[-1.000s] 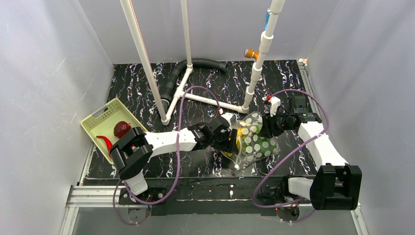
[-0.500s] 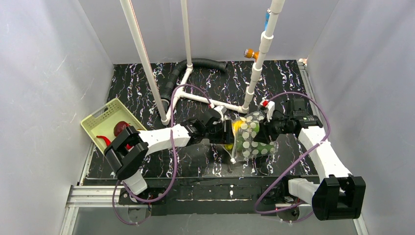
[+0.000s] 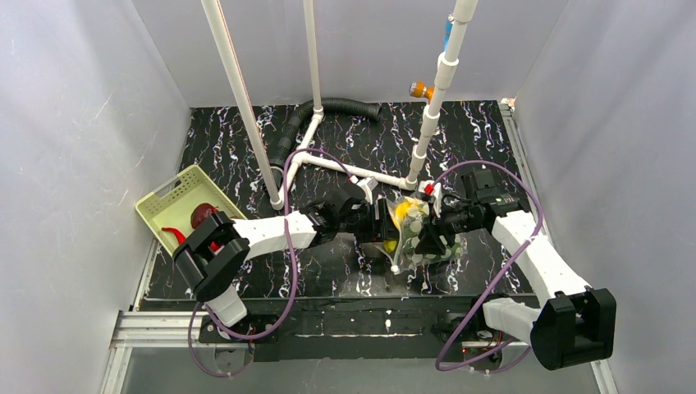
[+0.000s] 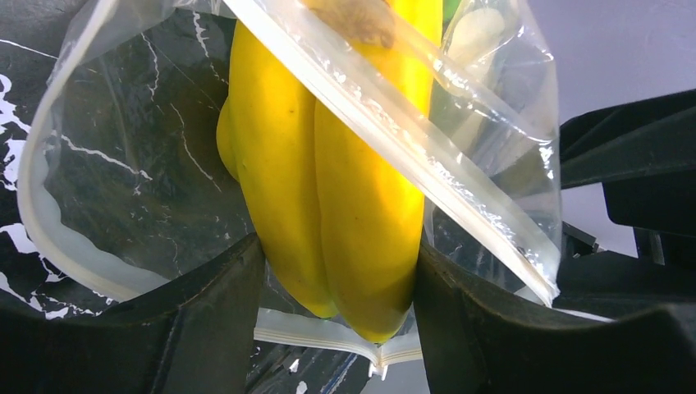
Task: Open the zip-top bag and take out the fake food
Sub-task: Pick up the fake fruit from the zipper food storage bag.
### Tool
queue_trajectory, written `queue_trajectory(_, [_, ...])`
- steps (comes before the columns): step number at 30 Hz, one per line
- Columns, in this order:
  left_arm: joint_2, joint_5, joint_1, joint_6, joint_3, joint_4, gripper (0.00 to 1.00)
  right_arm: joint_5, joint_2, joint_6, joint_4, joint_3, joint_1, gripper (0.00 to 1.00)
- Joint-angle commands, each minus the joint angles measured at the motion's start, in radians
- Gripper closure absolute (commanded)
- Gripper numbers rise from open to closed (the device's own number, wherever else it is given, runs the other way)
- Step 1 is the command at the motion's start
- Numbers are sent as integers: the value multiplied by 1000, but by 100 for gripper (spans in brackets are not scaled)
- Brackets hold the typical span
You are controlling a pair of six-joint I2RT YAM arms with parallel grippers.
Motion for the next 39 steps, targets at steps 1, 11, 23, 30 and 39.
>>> queue_trajectory(1, [-67,10,6,-22,-6,-5,100,-76,1,-29,-32,-5,18,41])
queue_trajectory(11, [-89,-67,1,-96,-37,-10,100,-212,11,26,-32,22,98,39])
queue_trajectory(23, [-23,-316,-91,-144,57,-93,100,57,-80,446,352,-50,138,37])
queue_trajectory(30, [-14,-395,-124,-156,88,-129,100,102,-79,508,394,-55,174,36])
queue_trajectory(39, [-27,-433,-142,-164,83,-129,100,157,-57,486,377,-46,209,51])
